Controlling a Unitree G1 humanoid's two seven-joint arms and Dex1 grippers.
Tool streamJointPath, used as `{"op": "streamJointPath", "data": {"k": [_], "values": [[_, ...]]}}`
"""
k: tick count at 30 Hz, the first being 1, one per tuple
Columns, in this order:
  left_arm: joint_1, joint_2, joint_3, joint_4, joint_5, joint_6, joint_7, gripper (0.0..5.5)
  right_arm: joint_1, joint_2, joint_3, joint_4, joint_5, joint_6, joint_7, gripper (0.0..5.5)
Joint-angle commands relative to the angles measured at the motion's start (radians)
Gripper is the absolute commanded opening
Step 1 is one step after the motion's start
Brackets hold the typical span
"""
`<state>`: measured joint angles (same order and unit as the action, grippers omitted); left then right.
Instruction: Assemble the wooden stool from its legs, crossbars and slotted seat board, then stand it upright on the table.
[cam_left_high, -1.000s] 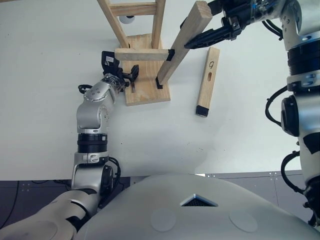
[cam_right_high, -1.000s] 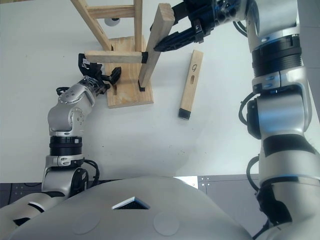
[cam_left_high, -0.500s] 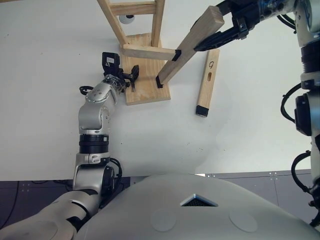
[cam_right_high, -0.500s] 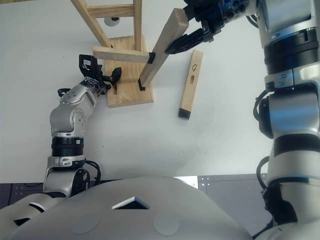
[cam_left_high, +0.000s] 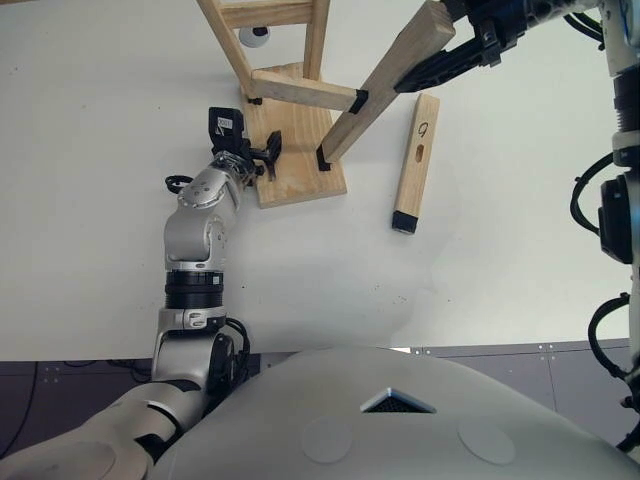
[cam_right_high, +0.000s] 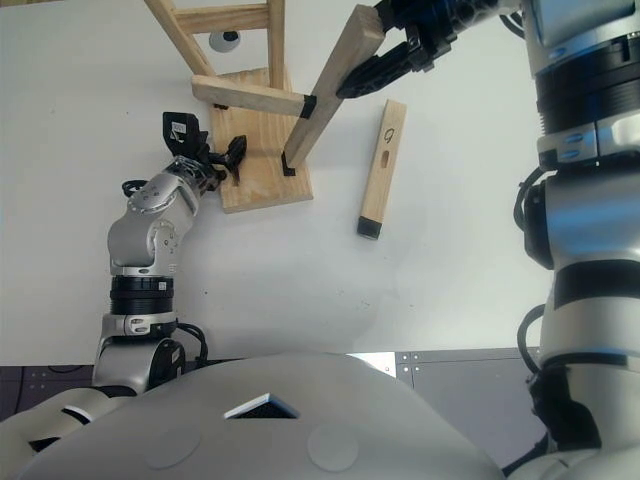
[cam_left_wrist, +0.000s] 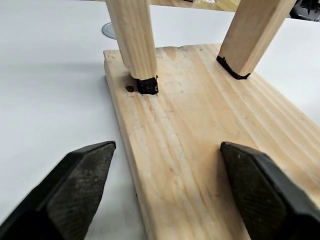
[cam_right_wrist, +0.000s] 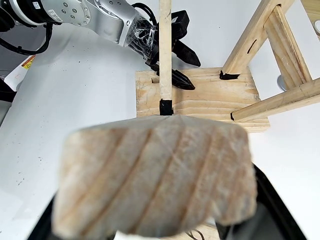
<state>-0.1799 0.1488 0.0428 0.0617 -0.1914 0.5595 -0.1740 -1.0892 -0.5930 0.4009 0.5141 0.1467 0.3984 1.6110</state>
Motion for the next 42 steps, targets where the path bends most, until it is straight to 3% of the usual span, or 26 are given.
{"op": "streamJointPath", "data": {"k": [1,11,22,31,42], "values": [[0.006,-0.006,-0.002,0.017,0.015,-0.011,0.009,3.88,-0.054,0.008,0.011,0.012,-0.016,-0.017,0.002,2.05],[0.005,-0.019,-0.008,0.040,0.030,-0.030,0.011,3.88,-0.117,-0.007,0.046,0.043,0.024,-0.026,0.003,2.05],[0.004,-0.018,-0.007,0.037,0.030,-0.030,0.013,3.88,-0.061,-0.028,0.104,0.069,0.014,-0.056,0.003,2.05],[0.007,-0.035,-0.006,0.038,0.034,-0.035,0.033,3.88,-0.085,-0.082,0.217,0.021,0.062,-0.043,0.003,2.05],[0.019,-0.077,-0.008,0.071,0.045,-0.071,0.059,3.88,-0.158,0.004,0.299,-0.012,0.032,-0.019,0.003,2.05]]}}
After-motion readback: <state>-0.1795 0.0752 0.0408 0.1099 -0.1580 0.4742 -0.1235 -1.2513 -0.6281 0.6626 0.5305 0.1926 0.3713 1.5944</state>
